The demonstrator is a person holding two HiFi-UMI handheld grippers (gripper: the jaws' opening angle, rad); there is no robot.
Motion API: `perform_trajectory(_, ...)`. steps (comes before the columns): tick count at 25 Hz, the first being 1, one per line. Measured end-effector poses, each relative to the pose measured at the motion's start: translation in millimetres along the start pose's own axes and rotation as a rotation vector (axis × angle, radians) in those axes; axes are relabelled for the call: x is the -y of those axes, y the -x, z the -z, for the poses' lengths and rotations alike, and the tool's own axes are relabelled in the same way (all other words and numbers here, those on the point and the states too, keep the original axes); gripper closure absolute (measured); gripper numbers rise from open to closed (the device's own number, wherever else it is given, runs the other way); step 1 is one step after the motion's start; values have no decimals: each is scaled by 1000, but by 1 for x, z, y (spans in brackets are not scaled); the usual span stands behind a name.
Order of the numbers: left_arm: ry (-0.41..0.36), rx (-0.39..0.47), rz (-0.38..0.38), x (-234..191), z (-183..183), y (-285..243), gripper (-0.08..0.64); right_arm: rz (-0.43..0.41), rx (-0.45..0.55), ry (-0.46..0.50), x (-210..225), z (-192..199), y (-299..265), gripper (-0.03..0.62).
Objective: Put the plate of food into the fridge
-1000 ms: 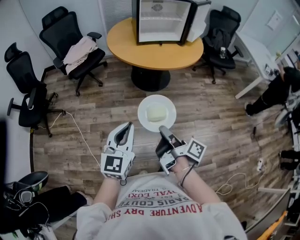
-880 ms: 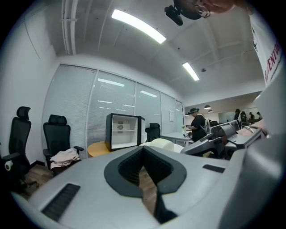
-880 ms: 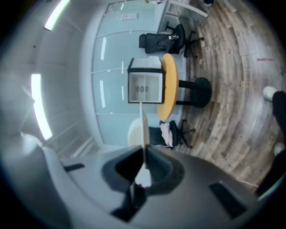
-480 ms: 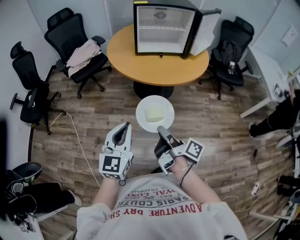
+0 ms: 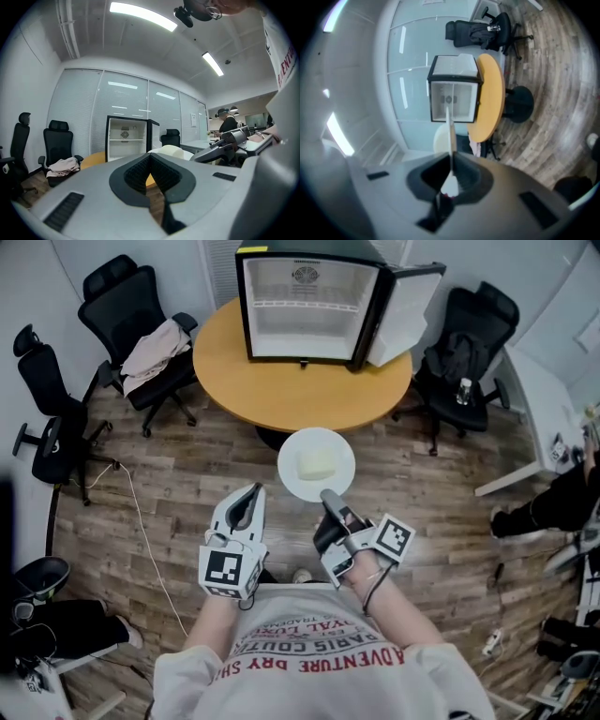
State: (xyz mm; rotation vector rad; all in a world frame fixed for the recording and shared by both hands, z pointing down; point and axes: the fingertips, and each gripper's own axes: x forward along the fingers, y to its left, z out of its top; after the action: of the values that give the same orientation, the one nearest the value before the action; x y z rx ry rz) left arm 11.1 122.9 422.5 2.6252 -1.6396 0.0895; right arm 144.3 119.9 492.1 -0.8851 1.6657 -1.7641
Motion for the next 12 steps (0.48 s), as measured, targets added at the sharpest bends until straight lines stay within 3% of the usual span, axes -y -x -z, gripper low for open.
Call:
perform_trajectory(6,1,-12,-1,-13,16,-30,534,7,2,-15,18,-20,-21,554)
perform_trajectory(12,9,-21,40,-76,10,-117,534,14,53,-34,11,-66,-105,554)
